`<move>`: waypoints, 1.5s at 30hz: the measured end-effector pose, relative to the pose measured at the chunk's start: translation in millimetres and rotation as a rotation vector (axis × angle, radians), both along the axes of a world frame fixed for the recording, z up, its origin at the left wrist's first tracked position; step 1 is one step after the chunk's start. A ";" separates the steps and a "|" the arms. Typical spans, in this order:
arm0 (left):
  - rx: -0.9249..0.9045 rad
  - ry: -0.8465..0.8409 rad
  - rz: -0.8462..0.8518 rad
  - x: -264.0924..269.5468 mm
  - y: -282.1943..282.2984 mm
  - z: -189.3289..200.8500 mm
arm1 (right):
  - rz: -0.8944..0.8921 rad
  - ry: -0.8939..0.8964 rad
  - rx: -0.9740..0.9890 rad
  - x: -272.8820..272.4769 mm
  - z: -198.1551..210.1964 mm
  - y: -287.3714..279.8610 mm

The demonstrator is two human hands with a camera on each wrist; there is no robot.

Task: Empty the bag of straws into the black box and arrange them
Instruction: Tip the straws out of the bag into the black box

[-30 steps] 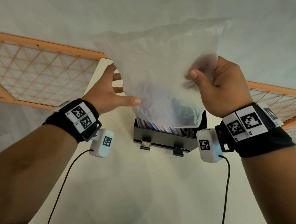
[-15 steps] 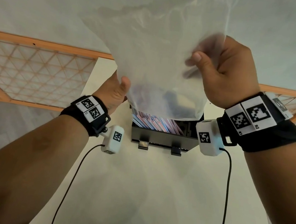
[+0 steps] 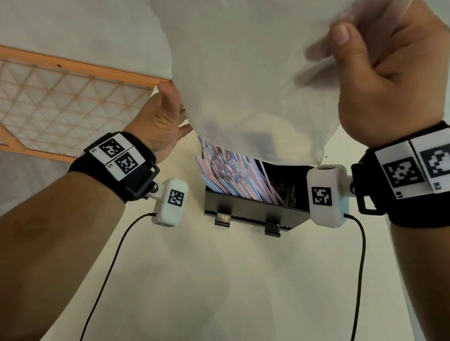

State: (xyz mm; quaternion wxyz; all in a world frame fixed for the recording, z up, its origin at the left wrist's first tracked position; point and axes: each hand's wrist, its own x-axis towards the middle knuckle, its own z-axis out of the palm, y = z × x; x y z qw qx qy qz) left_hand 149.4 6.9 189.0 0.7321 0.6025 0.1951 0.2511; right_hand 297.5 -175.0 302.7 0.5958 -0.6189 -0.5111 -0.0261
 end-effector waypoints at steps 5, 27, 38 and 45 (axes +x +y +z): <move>0.195 0.016 0.143 -7.3 5.2 15.1 | -0.097 -0.087 0.028 1.3 7.0 -7.8; 0.554 -0.124 0.309 -40.1 -18.9 68.0 | 0.073 -0.124 -0.070 -49.4 -14.6 -2.8; 0.367 -0.113 0.298 -43.3 -35.8 35.7 | 0.158 -0.178 -0.299 -67.6 -69.0 16.4; 0.208 0.085 0.864 -53.8 1.0 -10.1 | -0.142 -0.071 -0.619 -20.9 -126.0 -36.2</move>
